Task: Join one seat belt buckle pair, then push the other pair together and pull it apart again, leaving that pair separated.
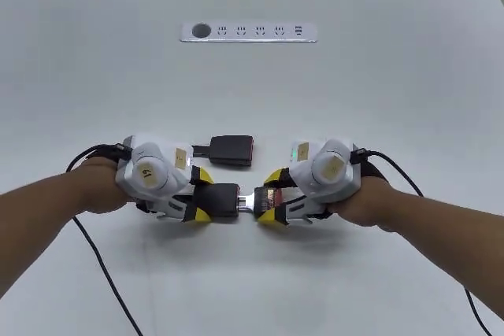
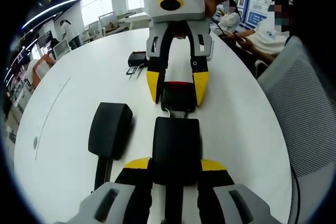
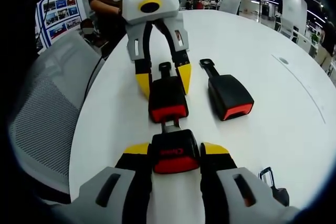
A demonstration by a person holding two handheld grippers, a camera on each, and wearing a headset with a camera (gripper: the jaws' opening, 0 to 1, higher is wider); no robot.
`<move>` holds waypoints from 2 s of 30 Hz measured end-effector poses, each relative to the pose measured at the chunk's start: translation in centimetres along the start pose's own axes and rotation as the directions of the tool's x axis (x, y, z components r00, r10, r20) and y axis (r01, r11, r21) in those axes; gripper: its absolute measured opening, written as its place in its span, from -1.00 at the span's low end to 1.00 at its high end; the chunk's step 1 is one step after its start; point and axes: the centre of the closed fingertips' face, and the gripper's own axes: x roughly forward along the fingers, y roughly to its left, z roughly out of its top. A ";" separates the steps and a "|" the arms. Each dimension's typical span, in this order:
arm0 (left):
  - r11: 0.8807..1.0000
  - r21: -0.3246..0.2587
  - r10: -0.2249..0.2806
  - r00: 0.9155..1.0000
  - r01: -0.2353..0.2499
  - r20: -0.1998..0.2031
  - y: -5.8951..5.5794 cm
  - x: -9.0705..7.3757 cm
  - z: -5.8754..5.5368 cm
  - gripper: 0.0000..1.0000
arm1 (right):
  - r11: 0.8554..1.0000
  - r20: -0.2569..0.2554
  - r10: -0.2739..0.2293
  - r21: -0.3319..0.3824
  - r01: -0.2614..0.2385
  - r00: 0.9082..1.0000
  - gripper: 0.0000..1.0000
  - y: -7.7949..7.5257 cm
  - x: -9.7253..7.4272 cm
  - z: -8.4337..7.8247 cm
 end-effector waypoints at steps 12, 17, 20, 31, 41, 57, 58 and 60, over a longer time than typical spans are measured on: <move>1.000 0.000 -0.008 1.000 0.008 0.003 0.1 0.0 -0.2 -0.35 | 1.000 0.038 -0.006 0.017 0.006 0.999 -0.35 0.3 1.3 1.2; 1.000 0.000 -0.008 1.000 0.008 0.003 0.0 0.0 -0.1 -0.36 | 1.000 0.045 -0.003 0.022 0.002 0.999 -0.35 0.1 1.7 1.4; 1.000 -0.002 -0.011 1.000 0.011 -0.001 0.0 0.0 -0.2 -0.36 | 1.000 0.030 0.003 0.012 -0.004 1.000 -0.35 -0.4 1.6 1.5; 1.000 0.010 -0.018 1.000 0.018 0.003 0.1 -0.2 -0.3 -0.35 | 1.000 0.033 -0.004 0.005 0.004 0.999 -0.35 -0.3 1.4 1.4; 0.999 0.024 -0.027 0.999 0.026 0.025 0.0 -0.3 0.0 -0.34 | 1.000 0.091 -0.003 -0.004 0.004 0.996 -0.36 0.2 1.0 1.6; 0.999 0.028 -0.041 0.996 0.039 0.073 0.0 -0.3 -0.2 -0.35 | 1.000 0.189 -0.013 -0.004 0.014 0.982 -0.37 0.3 0.7 1.5; 0.999 0.028 -0.042 0.996 0.040 0.075 0.1 -0.2 -0.3 -0.36 | 1.000 0.194 -0.014 -0.007 0.015 0.981 -0.38 0.3 0.7 1.5; 0.999 0.027 -0.044 0.996 0.042 0.080 0.1 -0.2 -0.3 -0.36 | 1.000 0.204 -0.014 -0.002 0.015 0.979 -0.38 0.4 0.6 1.5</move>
